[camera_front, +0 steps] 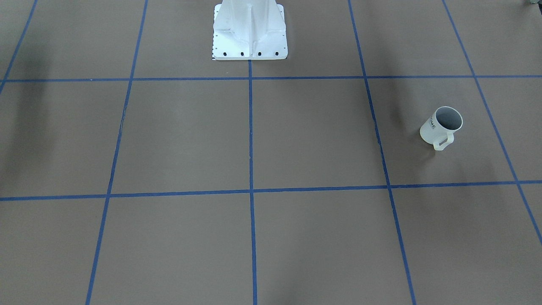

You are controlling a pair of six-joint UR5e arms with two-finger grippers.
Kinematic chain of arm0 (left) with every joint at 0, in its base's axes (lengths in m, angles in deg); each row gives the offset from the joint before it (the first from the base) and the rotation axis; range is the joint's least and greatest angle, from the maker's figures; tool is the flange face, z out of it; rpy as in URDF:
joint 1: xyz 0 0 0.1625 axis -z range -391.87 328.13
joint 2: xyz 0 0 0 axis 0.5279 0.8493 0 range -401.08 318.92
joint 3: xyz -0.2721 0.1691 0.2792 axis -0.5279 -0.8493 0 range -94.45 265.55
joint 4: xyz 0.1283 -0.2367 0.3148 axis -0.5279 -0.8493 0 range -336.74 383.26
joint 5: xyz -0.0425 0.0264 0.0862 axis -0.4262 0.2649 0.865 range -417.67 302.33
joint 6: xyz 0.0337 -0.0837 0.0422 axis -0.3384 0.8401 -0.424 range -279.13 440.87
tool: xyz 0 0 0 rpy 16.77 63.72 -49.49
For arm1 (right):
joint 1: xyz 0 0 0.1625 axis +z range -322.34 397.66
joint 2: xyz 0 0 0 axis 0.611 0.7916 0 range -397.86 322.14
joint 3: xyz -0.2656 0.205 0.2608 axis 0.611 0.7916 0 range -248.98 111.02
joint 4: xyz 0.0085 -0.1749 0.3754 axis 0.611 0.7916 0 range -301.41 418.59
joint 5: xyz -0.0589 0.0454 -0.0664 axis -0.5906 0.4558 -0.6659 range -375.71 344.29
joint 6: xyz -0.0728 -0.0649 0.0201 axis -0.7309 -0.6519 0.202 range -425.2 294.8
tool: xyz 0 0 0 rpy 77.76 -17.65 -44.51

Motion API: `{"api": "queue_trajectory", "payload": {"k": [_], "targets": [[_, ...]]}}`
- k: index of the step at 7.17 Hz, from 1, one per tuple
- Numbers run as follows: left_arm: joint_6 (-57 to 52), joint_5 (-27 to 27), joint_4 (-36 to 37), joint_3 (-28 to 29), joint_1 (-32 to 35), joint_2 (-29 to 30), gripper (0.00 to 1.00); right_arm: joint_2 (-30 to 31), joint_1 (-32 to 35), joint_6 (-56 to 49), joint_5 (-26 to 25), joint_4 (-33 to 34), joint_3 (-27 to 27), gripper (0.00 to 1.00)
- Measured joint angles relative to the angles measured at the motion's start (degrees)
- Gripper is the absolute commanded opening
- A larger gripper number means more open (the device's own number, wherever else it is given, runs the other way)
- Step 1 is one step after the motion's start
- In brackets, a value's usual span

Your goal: Left arm hands cup to right arm to dump lemon

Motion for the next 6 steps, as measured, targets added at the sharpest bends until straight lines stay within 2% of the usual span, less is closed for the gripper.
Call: {"api": "queue_trajectory", "payload": {"k": [4, 6], "targets": [[-0.88, -0.75, -3.47, 0.6, -0.24, -0.78, 1.0, 0.01, 0.0, 0.07, 0.11, 0.01, -0.03, 1.0], [-0.99, -3.56, -3.96, 1.25, -0.48, -0.9, 1.0, -0.06, -0.08, 0.31, 0.3, -0.02, -0.03, 1.0]]}}
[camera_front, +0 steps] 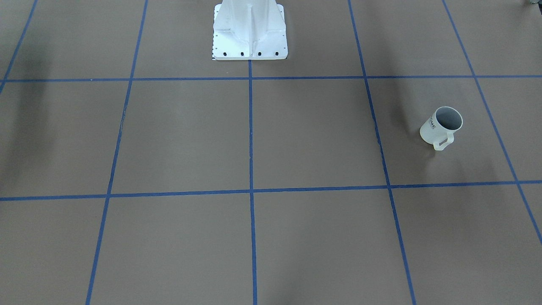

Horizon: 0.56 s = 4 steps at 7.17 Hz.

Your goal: Left arm hands cup to right arm to dump lemon

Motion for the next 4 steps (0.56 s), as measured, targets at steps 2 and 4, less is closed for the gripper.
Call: {"api": "queue_trajectory", "payload": {"k": [2, 4], "targets": [[0.51, -2.43, -2.83, -0.07, -3.4, -0.2, 1.0, -0.05, -0.48, -0.26, 0.05, 0.01, 0.27, 1.0], [2.61, -4.24, -6.4, -0.5, -6.72, -0.72, 1.0, 0.12, -0.55, -0.31, 0.48, -0.11, -0.39, 1.0]]}}
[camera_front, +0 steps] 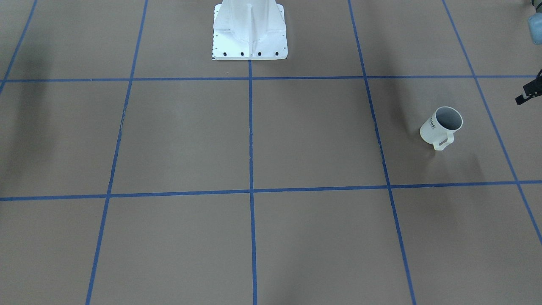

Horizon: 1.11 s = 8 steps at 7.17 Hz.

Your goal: Left arm hands cup to right arm to dump lemon

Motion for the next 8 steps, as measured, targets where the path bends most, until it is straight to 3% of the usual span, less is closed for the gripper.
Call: {"api": "queue_trajectory", "payload": {"k": [5, 8], "targets": [[14.91, -0.29, -3.78, -3.19, -9.59, 2.72, 1.0, -0.26, -0.18, -0.06, 0.23, -3.7, 1.48, 1.0], [19.38, 5.98, -4.07, -3.34, -15.96, 3.71, 1.0, -0.32, -0.24, -0.09, 0.16, -3.97, 2.02, 1.0]]}}
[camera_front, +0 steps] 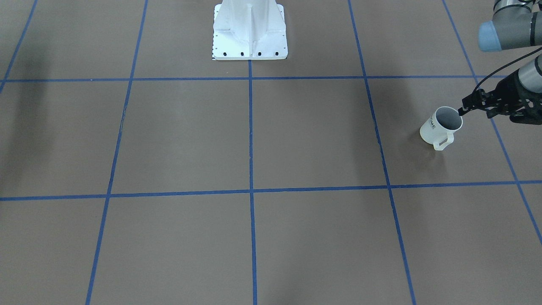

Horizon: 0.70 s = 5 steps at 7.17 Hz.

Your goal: Left arm hands cup to right arm to dump lemon

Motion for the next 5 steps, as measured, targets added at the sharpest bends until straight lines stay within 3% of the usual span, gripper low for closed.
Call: {"api": "queue_trajectory", "payload": {"k": [2, 3, 4, 5], "targets": [[0.69, 1.18, -0.2, 1.31, -2.05, 0.32, 0.95, 0.0, -0.07, 0.01, 0.04, -0.01, 0.03, 1.0], [0.73, 1.29, -0.27, 2.01, -3.11, 0.91, 0.75, 0.0, -0.14, 0.04, 0.06, 0.0, 0.09, 1.0], [0.81, 1.3, -0.31, 2.86, -3.84, 1.82, 0.19, 0.0, -0.24, 0.02, 0.05, 0.01, 0.22, 1.0], [0.88, 1.32, -0.3, 3.53, -4.3, 2.59, 0.0, 0.0, -0.33, 0.0, 0.04, 0.01, 0.37, 1.0]]}}
